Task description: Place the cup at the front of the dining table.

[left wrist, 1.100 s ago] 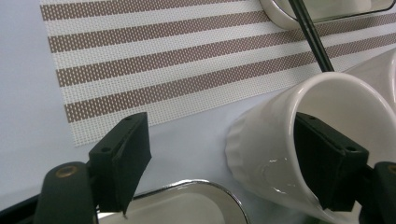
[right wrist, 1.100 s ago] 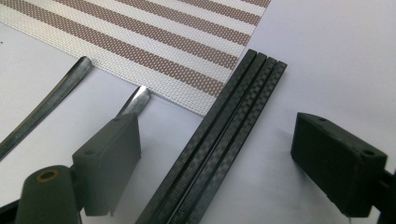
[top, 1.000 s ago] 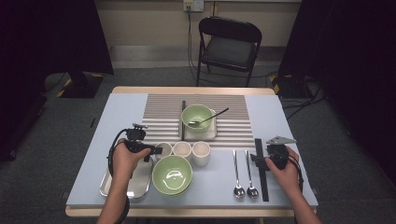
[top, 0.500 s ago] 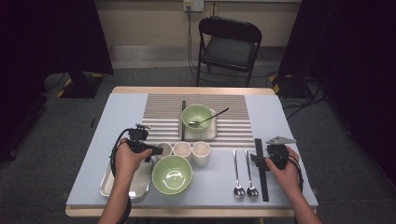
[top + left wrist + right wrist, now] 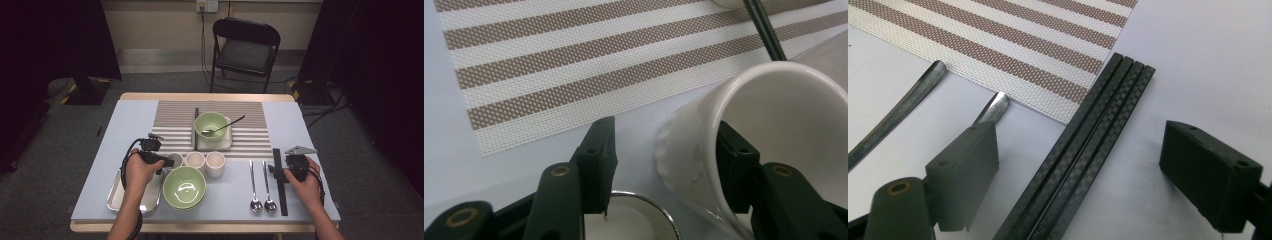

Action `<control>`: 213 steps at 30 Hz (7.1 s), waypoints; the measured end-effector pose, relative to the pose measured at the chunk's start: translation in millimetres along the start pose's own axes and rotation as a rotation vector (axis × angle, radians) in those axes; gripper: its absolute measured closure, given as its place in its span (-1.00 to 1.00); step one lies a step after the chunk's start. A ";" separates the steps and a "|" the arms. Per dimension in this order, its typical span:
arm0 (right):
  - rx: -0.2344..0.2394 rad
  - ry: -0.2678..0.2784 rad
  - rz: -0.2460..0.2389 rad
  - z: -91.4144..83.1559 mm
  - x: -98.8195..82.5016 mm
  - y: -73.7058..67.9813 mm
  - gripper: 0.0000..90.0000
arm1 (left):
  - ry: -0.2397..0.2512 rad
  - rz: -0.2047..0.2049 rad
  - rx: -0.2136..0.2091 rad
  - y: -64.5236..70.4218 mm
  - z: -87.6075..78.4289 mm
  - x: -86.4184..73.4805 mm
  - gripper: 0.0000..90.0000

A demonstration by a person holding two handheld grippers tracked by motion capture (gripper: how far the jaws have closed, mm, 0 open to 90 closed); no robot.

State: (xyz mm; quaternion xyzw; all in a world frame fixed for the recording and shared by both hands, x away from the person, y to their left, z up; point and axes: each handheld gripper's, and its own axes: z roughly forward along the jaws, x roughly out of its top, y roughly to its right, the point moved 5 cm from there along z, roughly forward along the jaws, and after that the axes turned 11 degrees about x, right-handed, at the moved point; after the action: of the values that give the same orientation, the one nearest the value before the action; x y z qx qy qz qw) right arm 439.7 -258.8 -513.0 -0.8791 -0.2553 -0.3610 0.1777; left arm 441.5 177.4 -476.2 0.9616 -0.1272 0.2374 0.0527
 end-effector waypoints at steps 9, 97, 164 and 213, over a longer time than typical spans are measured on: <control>0.000 0.000 0.000 0.0 0.0 0.0 -0.67 | 0.004 -0.045 -0.006 2.0 -1.3 -0.6 0.32; 0.001 -0.001 0.001 0.0 0.0 0.1 -0.67 | 0.008 -0.225 -0.091 -18.3 -40.0 26.2 0.82; 0.001 -0.001 0.001 0.0 0.0 0.1 -0.67 | 0.017 -0.242 -0.066 -21.7 -25.5 61.1 0.83; 0.001 -0.001 0.002 0.0 0.0 0.2 -0.67 | 0.001 -0.259 -0.062 -26.0 -10.1 74.7 0.83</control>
State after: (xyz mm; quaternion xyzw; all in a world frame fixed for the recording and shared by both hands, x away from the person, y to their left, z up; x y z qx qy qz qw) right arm 439.7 -258.9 -513.0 -0.8795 -0.2547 -0.3602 0.1786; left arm 507.9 187.7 -433.2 0.9678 -0.0092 0.2250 0.1125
